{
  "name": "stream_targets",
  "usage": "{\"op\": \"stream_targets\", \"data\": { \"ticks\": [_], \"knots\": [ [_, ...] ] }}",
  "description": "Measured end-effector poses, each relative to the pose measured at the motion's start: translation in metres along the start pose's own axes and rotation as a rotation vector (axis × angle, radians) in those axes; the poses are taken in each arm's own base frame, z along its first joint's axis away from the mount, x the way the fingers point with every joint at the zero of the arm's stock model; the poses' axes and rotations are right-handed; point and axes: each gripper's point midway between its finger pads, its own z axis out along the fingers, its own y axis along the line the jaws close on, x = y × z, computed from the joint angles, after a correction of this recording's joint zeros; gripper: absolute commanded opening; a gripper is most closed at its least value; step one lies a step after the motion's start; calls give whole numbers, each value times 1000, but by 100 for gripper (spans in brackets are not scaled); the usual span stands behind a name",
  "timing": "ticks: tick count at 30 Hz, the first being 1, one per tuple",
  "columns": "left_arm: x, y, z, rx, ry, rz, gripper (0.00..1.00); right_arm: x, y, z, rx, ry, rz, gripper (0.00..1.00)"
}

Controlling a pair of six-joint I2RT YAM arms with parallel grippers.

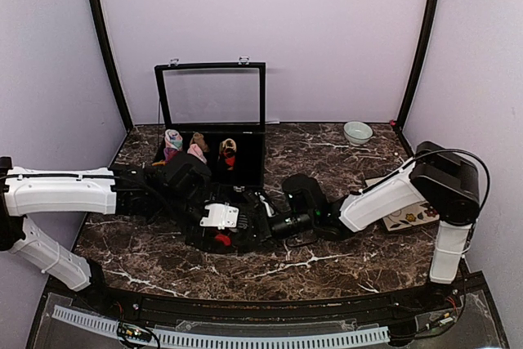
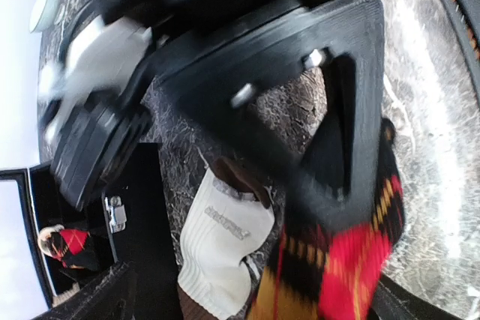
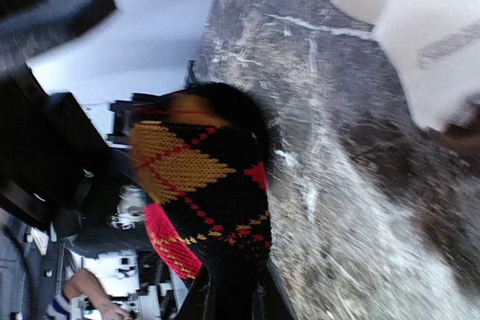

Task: Roll the socks
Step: Roll the sock at the center of the board.

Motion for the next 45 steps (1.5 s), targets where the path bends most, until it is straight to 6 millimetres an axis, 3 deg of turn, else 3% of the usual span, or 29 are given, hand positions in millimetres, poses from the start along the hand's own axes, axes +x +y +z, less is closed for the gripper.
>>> {"op": "stream_targets", "data": {
  "ticks": [5,9,15,24,28,32,36,41,45],
  "knots": [
    [3,19,-26,26,-81,-148,99,1,-13,-29,192,-7,-95,0],
    [8,32,-33,24,-115,-261,99,3,-25,-63,354,-34,-189,0],
    [-2,23,-32,106,-172,-332,98,9,-45,-111,583,-81,-287,0],
    [-46,31,-16,285,-279,-417,78,-16,-5,-157,663,-264,-463,0],
    [-59,40,-14,313,-333,-442,59,-29,6,-172,777,-276,-544,0],
    [-58,46,-14,364,-379,-525,57,-28,9,-178,871,-264,-621,0],
    [-41,52,-6,419,-385,-637,58,-12,-12,-171,1024,-179,-700,0],
    [-10,38,10,481,-341,-740,58,16,-44,-144,1261,35,-852,0],
    [7,21,19,477,-283,-744,58,36,-61,-116,1353,182,-981,0]
  ]
}}
